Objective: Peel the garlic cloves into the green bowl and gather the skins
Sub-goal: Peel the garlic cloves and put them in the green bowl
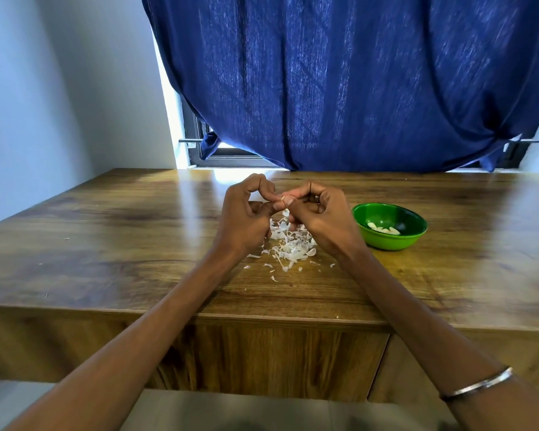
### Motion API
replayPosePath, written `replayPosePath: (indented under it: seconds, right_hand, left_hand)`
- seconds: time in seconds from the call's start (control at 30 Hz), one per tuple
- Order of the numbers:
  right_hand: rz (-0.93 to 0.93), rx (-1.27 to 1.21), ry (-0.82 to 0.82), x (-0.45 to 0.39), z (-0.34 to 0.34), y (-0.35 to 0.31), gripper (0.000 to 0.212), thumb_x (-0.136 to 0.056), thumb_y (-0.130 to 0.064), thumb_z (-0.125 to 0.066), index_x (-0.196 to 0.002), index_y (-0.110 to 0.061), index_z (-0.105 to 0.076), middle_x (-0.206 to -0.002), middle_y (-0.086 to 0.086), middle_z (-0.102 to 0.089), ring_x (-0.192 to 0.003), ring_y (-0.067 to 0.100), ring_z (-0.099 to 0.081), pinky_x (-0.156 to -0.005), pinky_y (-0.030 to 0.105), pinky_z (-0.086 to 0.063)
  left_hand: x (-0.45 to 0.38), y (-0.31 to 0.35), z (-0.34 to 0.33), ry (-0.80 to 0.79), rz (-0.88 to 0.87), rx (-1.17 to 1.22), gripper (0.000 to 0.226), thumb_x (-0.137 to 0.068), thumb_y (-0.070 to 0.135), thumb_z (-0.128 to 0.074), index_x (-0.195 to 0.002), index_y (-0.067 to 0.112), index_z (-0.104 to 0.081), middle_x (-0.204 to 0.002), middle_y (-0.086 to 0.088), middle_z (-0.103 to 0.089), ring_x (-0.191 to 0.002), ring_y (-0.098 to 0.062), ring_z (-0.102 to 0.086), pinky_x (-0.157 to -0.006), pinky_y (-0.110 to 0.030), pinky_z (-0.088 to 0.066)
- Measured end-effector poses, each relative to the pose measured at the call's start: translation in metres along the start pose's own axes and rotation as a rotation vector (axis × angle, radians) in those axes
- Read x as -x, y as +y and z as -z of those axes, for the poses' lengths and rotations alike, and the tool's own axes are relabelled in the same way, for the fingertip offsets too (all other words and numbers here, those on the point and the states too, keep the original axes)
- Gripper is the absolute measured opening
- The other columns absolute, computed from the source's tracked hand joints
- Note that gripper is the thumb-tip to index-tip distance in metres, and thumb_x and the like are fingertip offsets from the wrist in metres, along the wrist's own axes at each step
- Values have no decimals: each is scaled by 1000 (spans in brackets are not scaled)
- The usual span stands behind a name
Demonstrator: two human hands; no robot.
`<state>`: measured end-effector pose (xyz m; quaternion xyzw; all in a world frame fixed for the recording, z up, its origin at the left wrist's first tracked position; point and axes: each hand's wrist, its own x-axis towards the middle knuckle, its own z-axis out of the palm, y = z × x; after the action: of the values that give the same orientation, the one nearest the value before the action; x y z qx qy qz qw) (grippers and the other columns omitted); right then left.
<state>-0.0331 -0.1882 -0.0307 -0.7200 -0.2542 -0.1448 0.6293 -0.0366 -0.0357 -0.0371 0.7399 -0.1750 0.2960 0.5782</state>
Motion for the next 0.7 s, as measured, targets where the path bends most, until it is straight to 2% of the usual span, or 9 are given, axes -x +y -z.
replayPosePath:
  seconds: [0.07,0.17,0.23,0.33,0.4,0.5,0.57,0.7]
  right_hand:
    - [-12,-16,10,-1,-1,1,13,-95,-6,-66,-103,5,-68,-82,13,-73,-61,10,-67,-62,24,-59]
    - [-46,-53,35,-2,-1,1,15,-94,-4,-66,-105,7,-67,-80,4,-72,-59,5,-66,-60,19,-56]
    - [-60,-73,50,-3,-1,1,13,-94,-4,-67,-104,4,-68,-82,5,-72,-60,5,-66,-60,19,-56]
    - [-48,-65,59,-2,1,1,9,-95,-4,-66,-99,-9,-72,-88,4,-74,-66,7,-68,-63,19,-56]
    - [-34,-67,62,-2,2,0,16,-95,-2,-64,-96,-17,-72,-88,1,-75,-69,7,-68,-65,18,-56]
    - [-47,-73,40,-1,2,-1,14,-94,-2,-66,-103,-10,-72,-92,0,-75,-69,5,-68,-62,17,-55]
    - [-69,-89,28,-1,2,-2,15,-92,-3,-67,-107,-5,-71,-94,4,-75,-69,4,-68,-60,18,-55]
    - [-122,-147,31,-2,2,-2,14,-91,-8,-71,-105,-9,-71,-96,14,-76,-68,6,-68,-56,20,-55]
  left_hand:
    - [0,-2,-1,6,19,-13,21,-92,-3,-71,-81,4,-54,-82,12,-59,-38,-18,-51,-35,-22,-37]
    - [1,-3,-5,38,0,-51,20,-93,-1,-71,-84,6,-54,-79,18,-59,-43,-16,-53,-35,-26,-39]
    - [3,0,-5,51,-16,-65,18,-93,1,-72,-87,5,-55,-78,13,-61,-44,-17,-54,-35,-28,-40]
    - [5,5,-4,46,30,-32,13,-94,6,-72,-94,6,-60,-67,-7,-66,-40,-20,-57,-35,-24,-41]
    - [7,8,-3,41,14,-13,13,-93,6,-73,-98,8,-61,-78,-6,-69,-43,-20,-60,-36,-23,-43]
    - [6,9,-2,41,6,1,16,-92,6,-74,-101,9,-61,-97,1,-68,-46,-21,-62,-36,-23,-45]
    - [5,9,-1,39,14,4,14,-92,6,-74,-100,7,-63,-98,0,-68,-47,-21,-62,-36,-24,-45]
    - [6,9,-1,26,5,27,15,-90,8,-77,-98,5,-65,-99,-3,-70,-47,-21,-62,-37,-24,-46]
